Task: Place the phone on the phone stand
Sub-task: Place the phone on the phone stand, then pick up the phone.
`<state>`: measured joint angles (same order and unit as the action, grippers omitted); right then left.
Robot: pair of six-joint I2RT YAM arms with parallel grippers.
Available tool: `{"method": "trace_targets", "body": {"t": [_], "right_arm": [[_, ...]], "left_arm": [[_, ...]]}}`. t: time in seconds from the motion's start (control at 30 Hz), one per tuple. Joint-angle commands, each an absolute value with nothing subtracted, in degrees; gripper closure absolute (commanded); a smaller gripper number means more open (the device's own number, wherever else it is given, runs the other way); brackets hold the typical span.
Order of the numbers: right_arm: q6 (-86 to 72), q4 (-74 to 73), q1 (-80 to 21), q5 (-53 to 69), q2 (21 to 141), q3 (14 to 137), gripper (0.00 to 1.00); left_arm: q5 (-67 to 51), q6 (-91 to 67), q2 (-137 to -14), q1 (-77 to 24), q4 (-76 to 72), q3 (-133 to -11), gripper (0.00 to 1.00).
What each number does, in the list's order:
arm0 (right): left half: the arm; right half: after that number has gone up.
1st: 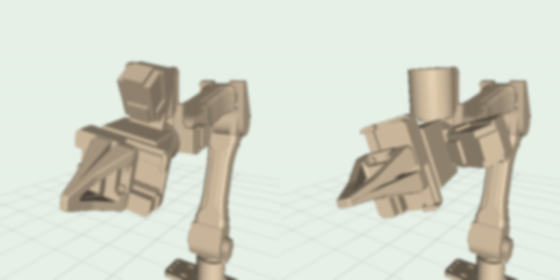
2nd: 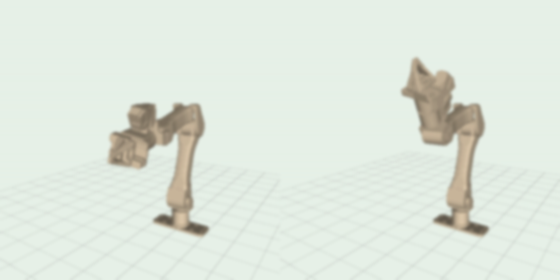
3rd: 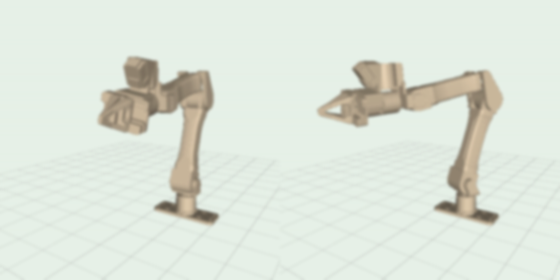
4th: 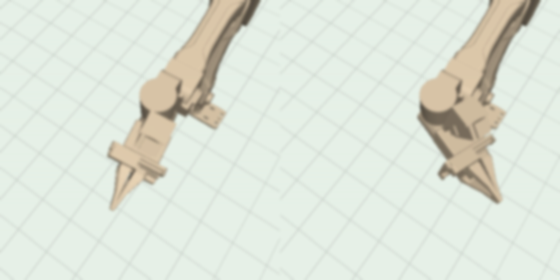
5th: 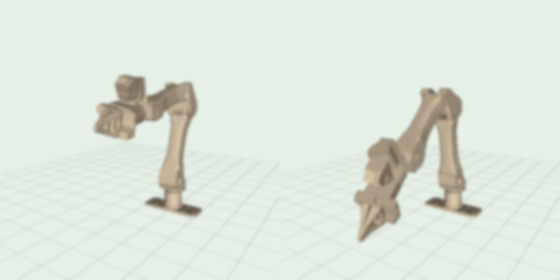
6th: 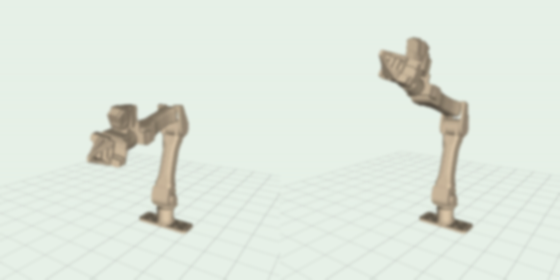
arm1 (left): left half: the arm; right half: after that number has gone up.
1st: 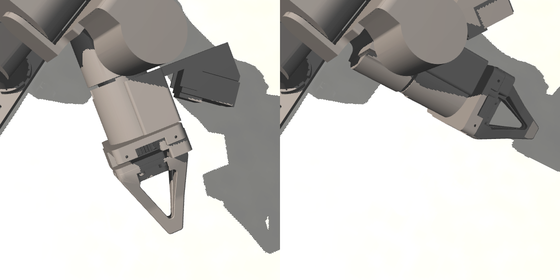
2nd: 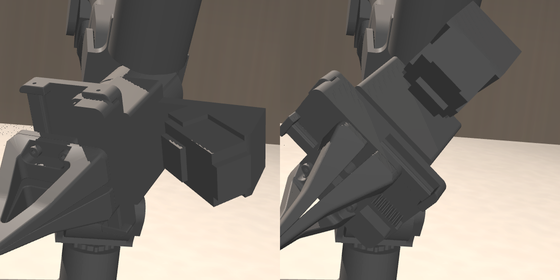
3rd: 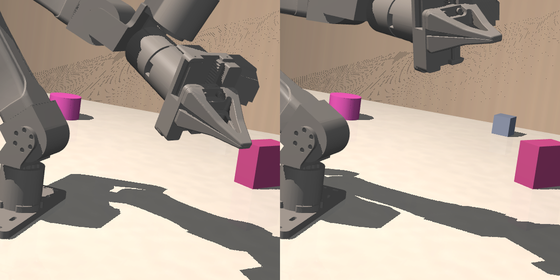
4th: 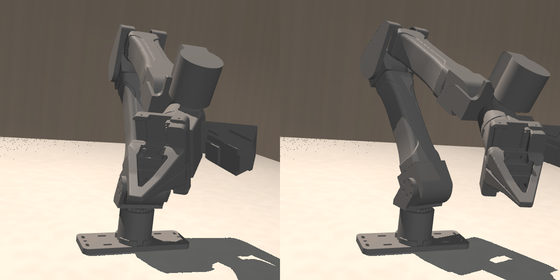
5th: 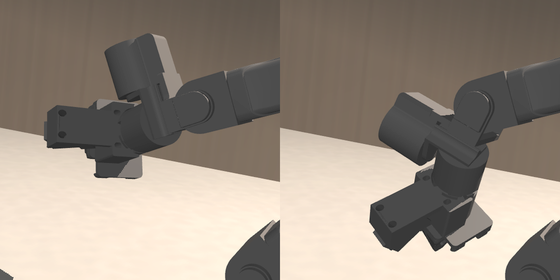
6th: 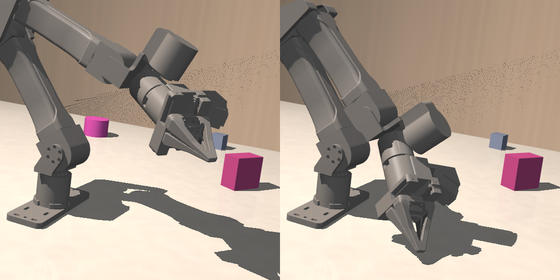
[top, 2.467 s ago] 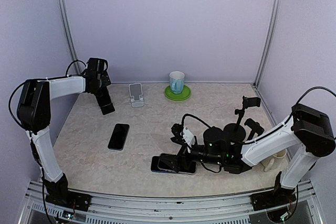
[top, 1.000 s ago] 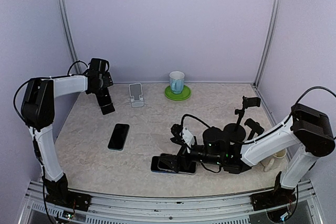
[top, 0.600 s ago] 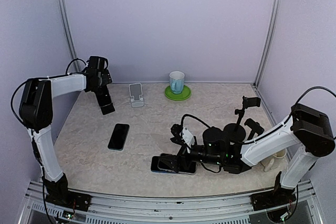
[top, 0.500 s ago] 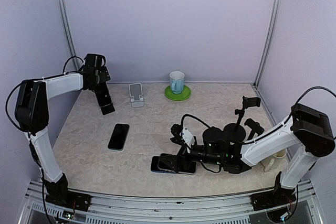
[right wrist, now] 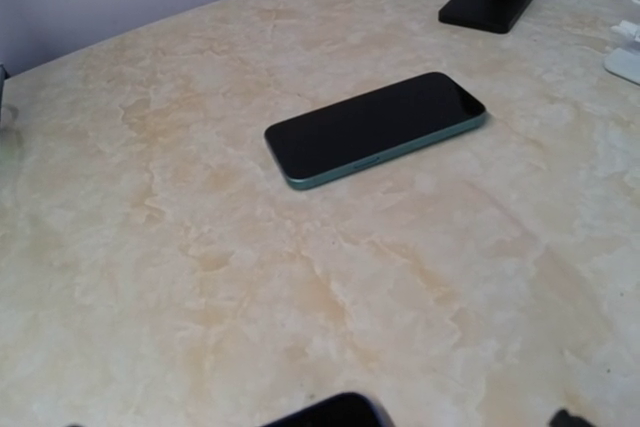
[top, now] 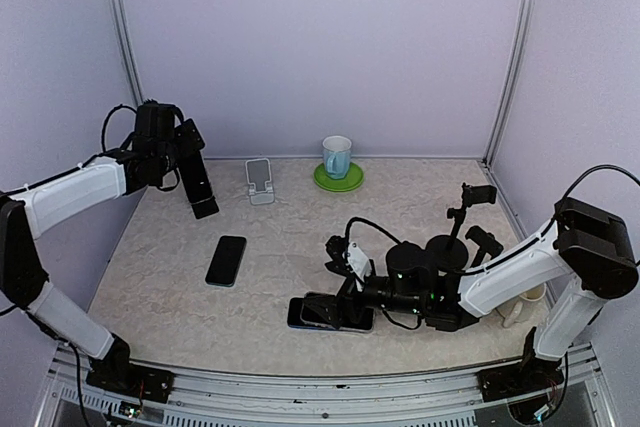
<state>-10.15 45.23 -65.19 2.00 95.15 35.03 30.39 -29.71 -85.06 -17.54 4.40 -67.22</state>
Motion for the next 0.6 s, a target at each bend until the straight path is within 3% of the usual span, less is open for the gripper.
{"method": "trace_targets", "body": {"t": [0.0, 0.1, 0.3, 0.43, 0.57], "right_arm": [[-10.89, 45.39, -65.46, 0.15, 94.78, 34.76, 0.00], [-11.99, 44.59, -65.48, -3.81, 94.05, 34.62, 0.00], [-12.93, 37.31, -69.95, -32.19, 92.64, 37.94, 0.00], [-12.13, 25.00, -71.80, -41.24, 91.89, 43.56, 0.00], [-12.23, 27.50, -71.81, -36.97, 85.20, 38.63, 0.00]], "left_arm": [[31.07, -30.85, -79.86, -20.82, 4.75, -62.91, 0.01], [32.84, -31.45, -75.60, -24.57, 5.32, -59.06, 0.01], [38.94, -32.89, -68.04, -32.24, 7.22, -51.20, 0.01], [38.32, -35.46, -61.82, -36.21, 5.28, -43.22, 0.01], [37.34, -37.87, -58.03, -40.43, 5.72, -37.92, 0.01]]}}
